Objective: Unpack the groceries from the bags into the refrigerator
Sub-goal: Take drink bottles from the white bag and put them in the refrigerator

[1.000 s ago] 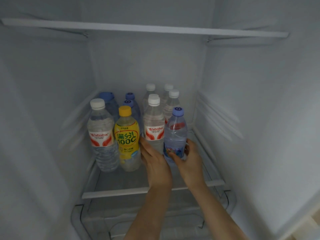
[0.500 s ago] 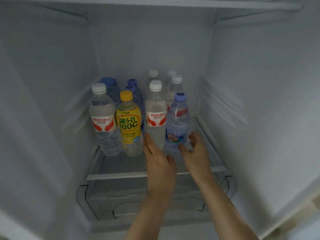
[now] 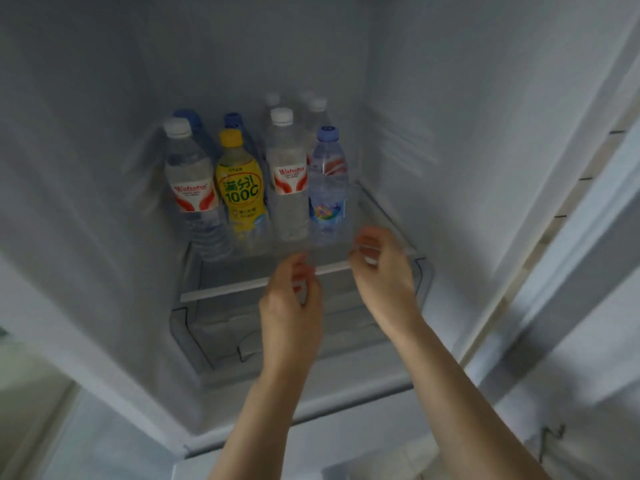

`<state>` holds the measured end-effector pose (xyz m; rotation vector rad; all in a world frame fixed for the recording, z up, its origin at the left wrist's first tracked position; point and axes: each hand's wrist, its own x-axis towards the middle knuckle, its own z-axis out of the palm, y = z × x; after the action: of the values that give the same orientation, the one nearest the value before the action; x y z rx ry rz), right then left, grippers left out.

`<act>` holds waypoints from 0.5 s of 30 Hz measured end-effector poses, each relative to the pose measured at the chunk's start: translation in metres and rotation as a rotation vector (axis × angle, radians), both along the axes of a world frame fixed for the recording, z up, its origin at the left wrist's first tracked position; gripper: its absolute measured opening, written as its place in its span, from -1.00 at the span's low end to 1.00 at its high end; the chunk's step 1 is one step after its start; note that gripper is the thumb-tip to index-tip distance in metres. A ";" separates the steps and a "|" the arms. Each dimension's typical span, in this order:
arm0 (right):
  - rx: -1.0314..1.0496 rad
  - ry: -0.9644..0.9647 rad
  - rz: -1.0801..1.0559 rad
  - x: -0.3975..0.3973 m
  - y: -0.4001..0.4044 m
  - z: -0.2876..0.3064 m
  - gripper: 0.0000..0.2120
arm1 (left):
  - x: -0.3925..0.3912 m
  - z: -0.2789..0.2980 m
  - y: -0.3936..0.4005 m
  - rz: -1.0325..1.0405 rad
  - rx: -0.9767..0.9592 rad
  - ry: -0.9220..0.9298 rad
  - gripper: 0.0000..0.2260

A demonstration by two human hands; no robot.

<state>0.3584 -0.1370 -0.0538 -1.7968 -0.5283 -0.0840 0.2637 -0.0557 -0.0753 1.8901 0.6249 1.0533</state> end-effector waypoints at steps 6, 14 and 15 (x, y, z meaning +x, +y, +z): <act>-0.069 -0.028 -0.025 -0.087 -0.051 -0.032 -0.72 | -0.067 -0.023 -0.027 -0.178 0.028 0.059 -0.81; -0.173 0.098 -0.119 -0.191 -0.138 -0.091 -0.68 | -0.147 -0.080 -0.088 -0.430 0.044 0.204 -0.80; -0.192 0.102 -0.128 -0.203 -0.150 -0.098 -0.68 | -0.155 -0.087 -0.094 -0.466 0.052 0.230 -0.79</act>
<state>0.1553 -0.2871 -0.1516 -2.0105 -0.3577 -0.0298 0.1082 -0.1501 -0.1624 2.0841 0.2592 0.5621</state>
